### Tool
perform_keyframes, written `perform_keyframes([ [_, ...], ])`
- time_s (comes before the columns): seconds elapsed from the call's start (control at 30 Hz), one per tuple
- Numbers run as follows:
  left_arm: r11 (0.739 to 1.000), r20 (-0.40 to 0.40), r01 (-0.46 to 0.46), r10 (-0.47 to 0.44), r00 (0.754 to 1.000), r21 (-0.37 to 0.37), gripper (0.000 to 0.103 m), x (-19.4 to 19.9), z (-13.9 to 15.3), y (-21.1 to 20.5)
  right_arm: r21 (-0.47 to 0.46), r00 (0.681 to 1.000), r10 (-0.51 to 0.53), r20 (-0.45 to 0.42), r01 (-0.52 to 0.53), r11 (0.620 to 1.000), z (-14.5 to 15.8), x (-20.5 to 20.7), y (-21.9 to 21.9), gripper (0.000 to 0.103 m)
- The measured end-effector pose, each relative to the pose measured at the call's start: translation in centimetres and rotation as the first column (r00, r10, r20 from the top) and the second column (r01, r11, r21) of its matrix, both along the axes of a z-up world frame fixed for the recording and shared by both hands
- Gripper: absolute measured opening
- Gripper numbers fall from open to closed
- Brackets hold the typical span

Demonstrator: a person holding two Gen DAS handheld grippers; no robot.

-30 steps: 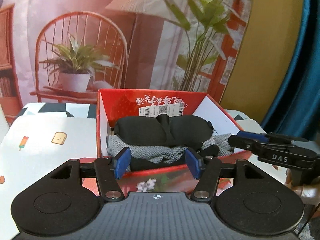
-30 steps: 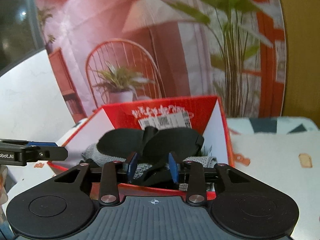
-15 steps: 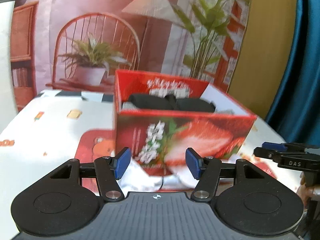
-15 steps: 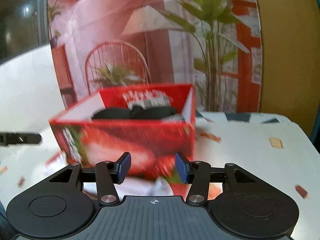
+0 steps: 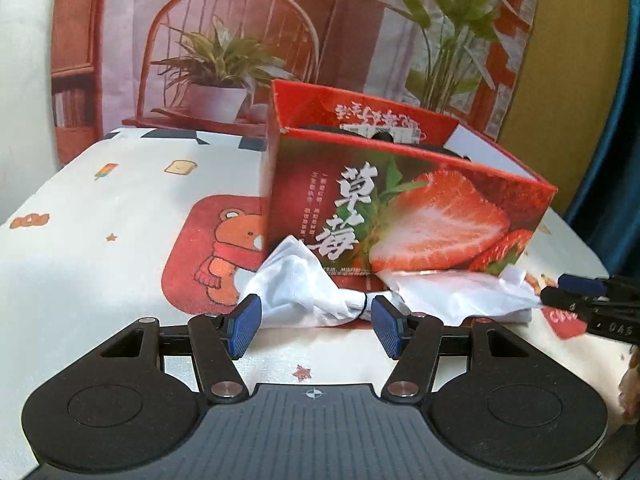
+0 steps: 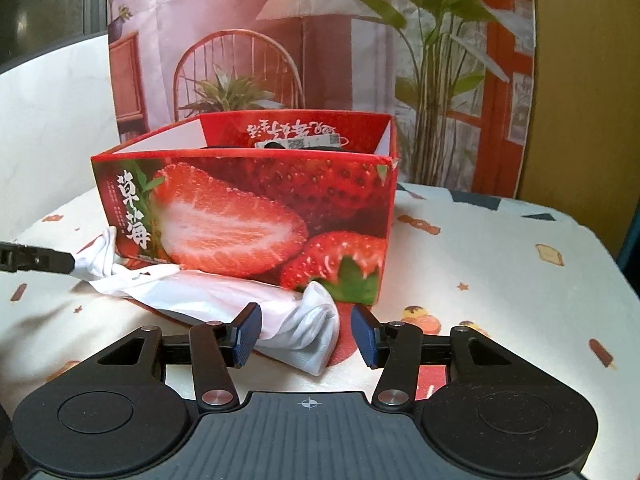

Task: Organize soft objects
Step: 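Move the left tool back down toward the white packet beside the box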

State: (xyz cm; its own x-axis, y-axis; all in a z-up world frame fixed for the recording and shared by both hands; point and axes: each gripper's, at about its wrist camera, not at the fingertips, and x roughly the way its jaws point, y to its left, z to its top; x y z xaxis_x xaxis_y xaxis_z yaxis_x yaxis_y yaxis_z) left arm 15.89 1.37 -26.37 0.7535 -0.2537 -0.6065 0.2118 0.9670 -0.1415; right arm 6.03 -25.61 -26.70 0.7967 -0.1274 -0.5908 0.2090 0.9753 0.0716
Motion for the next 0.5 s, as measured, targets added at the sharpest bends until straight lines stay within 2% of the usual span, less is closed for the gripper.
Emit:
perform_keyframes([
  [0.13,1.000,-0.026,0.016,-0.016,1.000,0.007,0.063,0.0,-0.7,-0.4,0.001,1.000,-0.008,-0.007,0.008,1.000,-0.2,-0.6,-0.1,0.047],
  [0.3,1.000,-0.018,0.000,0.000,1.000,0.012,0.063,0.1,-0.8,-0.3,-0.031,1.000,0.010,-0.015,-0.011,0.999,-0.4,-0.9,0.4,0.047],
  [0.5,0.999,-0.027,0.025,-0.024,0.999,0.030,0.063,0.1,-1.0,-0.9,-0.026,1.000,-0.002,-0.011,0.001,1.000,-0.2,-1.4,0.3,0.048],
])
